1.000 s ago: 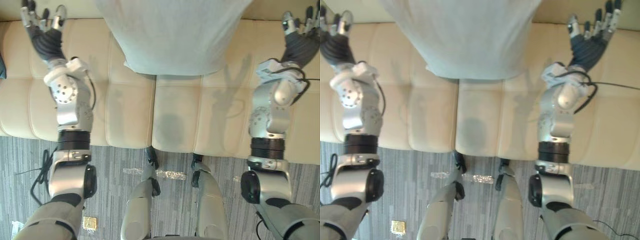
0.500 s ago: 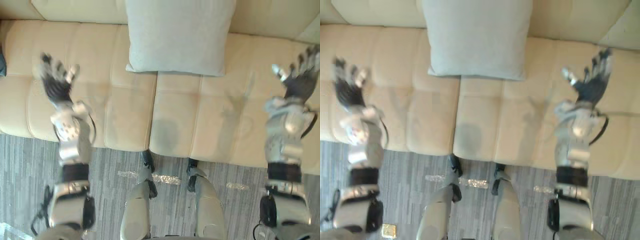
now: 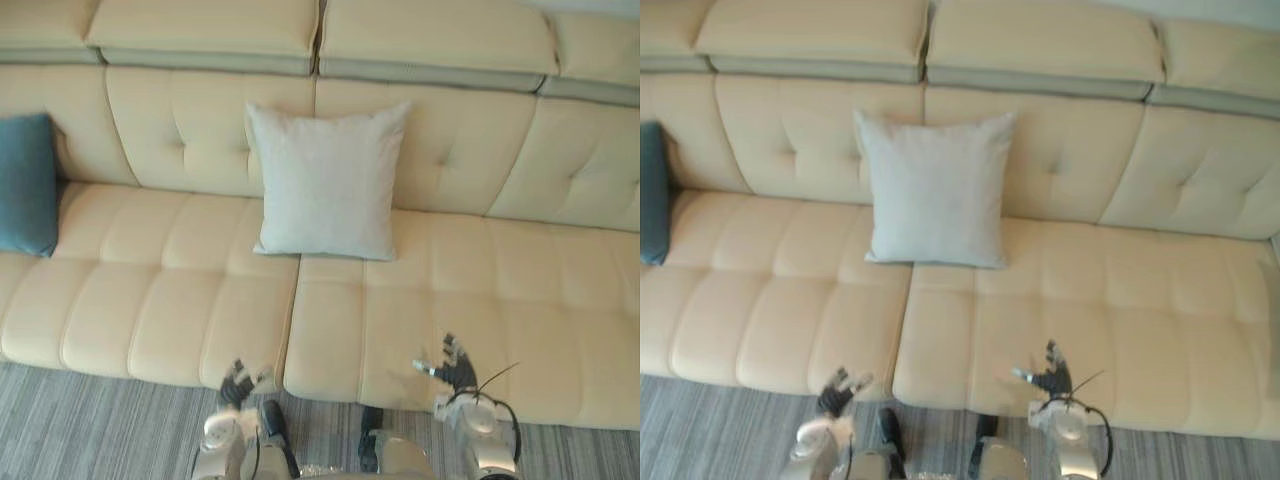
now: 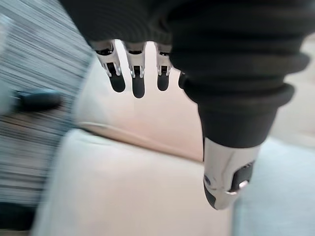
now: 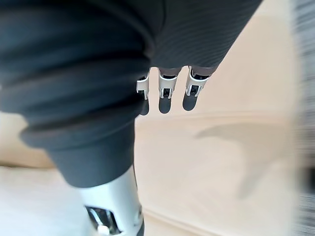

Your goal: Pick up cushions and gather them together orderly.

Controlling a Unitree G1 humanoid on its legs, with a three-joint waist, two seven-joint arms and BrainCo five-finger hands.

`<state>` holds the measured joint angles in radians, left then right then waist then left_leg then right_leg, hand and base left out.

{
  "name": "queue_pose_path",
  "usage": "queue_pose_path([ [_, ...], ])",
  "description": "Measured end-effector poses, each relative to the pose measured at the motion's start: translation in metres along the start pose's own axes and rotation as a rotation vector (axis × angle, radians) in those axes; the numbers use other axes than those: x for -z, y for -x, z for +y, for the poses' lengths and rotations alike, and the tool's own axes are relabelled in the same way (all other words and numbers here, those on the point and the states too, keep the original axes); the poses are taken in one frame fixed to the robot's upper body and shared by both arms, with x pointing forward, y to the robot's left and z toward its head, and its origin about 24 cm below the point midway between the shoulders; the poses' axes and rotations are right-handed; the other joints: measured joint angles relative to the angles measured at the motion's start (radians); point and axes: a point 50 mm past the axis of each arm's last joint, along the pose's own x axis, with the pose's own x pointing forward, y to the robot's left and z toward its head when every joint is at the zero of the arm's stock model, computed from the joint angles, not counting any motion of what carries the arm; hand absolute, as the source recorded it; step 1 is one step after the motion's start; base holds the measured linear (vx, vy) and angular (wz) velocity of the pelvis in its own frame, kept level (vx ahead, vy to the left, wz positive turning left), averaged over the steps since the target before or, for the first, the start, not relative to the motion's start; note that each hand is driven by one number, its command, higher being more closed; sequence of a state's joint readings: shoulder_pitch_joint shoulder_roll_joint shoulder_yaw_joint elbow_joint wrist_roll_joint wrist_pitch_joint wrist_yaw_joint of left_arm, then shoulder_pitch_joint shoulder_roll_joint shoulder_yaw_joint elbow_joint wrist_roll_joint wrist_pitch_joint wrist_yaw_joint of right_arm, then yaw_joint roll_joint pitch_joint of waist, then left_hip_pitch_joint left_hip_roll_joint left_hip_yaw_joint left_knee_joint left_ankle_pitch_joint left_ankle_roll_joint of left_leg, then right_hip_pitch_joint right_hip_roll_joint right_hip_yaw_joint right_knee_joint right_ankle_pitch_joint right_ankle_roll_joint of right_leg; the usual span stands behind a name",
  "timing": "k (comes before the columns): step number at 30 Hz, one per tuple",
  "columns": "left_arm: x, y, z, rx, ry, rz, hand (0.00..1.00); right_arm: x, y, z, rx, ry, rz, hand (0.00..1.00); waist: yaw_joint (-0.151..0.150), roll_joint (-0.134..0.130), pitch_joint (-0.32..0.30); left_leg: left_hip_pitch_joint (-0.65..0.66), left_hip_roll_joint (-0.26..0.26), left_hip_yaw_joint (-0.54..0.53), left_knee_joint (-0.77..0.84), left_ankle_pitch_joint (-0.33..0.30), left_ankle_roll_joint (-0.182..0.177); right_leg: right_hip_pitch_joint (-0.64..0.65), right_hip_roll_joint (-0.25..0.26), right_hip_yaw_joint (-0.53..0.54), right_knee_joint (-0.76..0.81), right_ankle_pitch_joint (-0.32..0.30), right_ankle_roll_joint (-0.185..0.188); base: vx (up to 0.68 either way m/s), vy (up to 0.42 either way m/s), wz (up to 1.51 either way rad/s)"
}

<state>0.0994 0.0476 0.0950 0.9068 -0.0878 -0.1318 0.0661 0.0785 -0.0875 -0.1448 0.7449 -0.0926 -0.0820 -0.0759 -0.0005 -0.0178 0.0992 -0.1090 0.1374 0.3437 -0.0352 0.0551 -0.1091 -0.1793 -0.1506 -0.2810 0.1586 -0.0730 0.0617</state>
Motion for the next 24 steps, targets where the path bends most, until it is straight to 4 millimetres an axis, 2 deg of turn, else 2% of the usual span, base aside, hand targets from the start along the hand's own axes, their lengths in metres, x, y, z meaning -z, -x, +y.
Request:
queue_pose_path([
  [4,0.015,0.003,0.013,-0.010,-0.086,0.068,0.00,0.027,0.004,0.002,-0.024,0.033,0.121,0.00,-0.002,0.001,-0.013,0.070,-0.020,-0.010,-0.024,0.000,0.000,0.079,-0.001,-0.006,-0.030,0.006,0.011,0.04,0.038,0.07],
  [6,0.019,0.004,0.016,-0.011,-0.114,0.084,0.00,0.031,0.005,0.003,-0.032,0.033,0.144,0.00,-0.004,0.002,-0.038,0.080,-0.028,-0.012,-0.034,0.002,0.002,0.085,-0.003,-0.002,-0.035,0.010,0.017,0.01,0.020,0.01],
  [11,0.017,0.003,0.016,0.015,-0.221,0.081,0.00,0.039,0.005,0.006,-0.043,0.036,0.198,0.00,-0.009,-0.005,-0.042,0.117,-0.044,-0.010,-0.067,0.014,0.010,0.100,-0.008,0.020,-0.051,0.022,0.029,-0.03,0.047,-0.07],
  [14,0.011,0.000,0.015,0.016,-0.229,0.063,0.00,0.020,-0.007,0.010,-0.051,0.035,0.159,0.00,-0.008,-0.011,-0.024,0.085,-0.056,0.040,-0.067,0.019,0.018,0.034,-0.008,0.095,-0.062,0.071,0.034,-0.08,0.067,-0.64],
  [16,-0.012,-0.010,0.013,0.025,-0.277,0.009,0.00,0.003,-0.014,0.015,-0.060,0.033,0.115,0.00,-0.014,-0.023,0.012,0.020,-0.060,0.073,-0.024,0.018,0.046,-0.035,-0.018,0.125,-0.054,0.138,0.050,-0.14,0.090,-0.45],
  [18,-0.036,-0.018,0.006,0.035,-0.294,-0.058,0.00,-0.010,-0.018,0.017,-0.067,0.044,0.073,0.00,-0.013,-0.020,0.030,-0.034,-0.038,0.099,0.062,-0.012,0.089,-0.081,-0.013,0.128,-0.041,0.219,0.081,-0.17,0.075,-0.35],
  [19,-0.038,-0.018,0.004,0.035,-0.292,-0.067,0.00,-0.014,-0.019,0.018,-0.071,0.049,0.061,0.00,-0.006,-0.011,0.033,-0.041,-0.017,0.122,0.064,-0.017,0.099,-0.083,-0.010,0.124,-0.026,0.211,0.078,-0.18,0.049,-0.42],
  [20,-0.047,-0.019,0.003,0.034,-0.291,-0.106,0.00,-0.020,-0.020,0.023,-0.086,0.059,0.036,0.00,-0.010,-0.007,0.040,-0.047,-0.002,0.129,0.094,-0.028,0.113,-0.142,-0.032,0.092,0.296,0.051,0.016,-0.10,0.001,-0.17],
  [21,-0.050,-0.018,0.002,0.036,-0.290,-0.125,0.00,-0.018,-0.018,0.024,-0.091,0.061,0.041,0.00,-0.012,-0.005,0.047,-0.042,-0.007,0.115,0.116,-0.031,0.118,-0.140,-0.054,0.077,0.492,-0.033,0.017,-0.11,-0.008,0.12],
  [22,-0.051,-0.018,0.003,0.033,-0.290,-0.128,0.00,-0.015,-0.017,0.026,-0.099,0.065,0.049,0.00,-0.011,-0.021,0.043,-0.045,-0.015,0.107,0.142,-0.032,0.120,-0.102,-0.068,0.080,0.628,-0.086,0.043,-0.10,-0.051,0.26],
  [24,-0.043,-0.015,0.008,0.019,-0.282,-0.110,0.00,-0.016,-0.017,0.029,-0.112,0.080,0.044,0.00,0.005,-0.045,0.032,-0.082,-0.020,0.111,0.188,-0.032,0.122,-0.020,-0.074,0.094,0.684,-0.131,0.085,-0.21,-0.083,0.09],
])
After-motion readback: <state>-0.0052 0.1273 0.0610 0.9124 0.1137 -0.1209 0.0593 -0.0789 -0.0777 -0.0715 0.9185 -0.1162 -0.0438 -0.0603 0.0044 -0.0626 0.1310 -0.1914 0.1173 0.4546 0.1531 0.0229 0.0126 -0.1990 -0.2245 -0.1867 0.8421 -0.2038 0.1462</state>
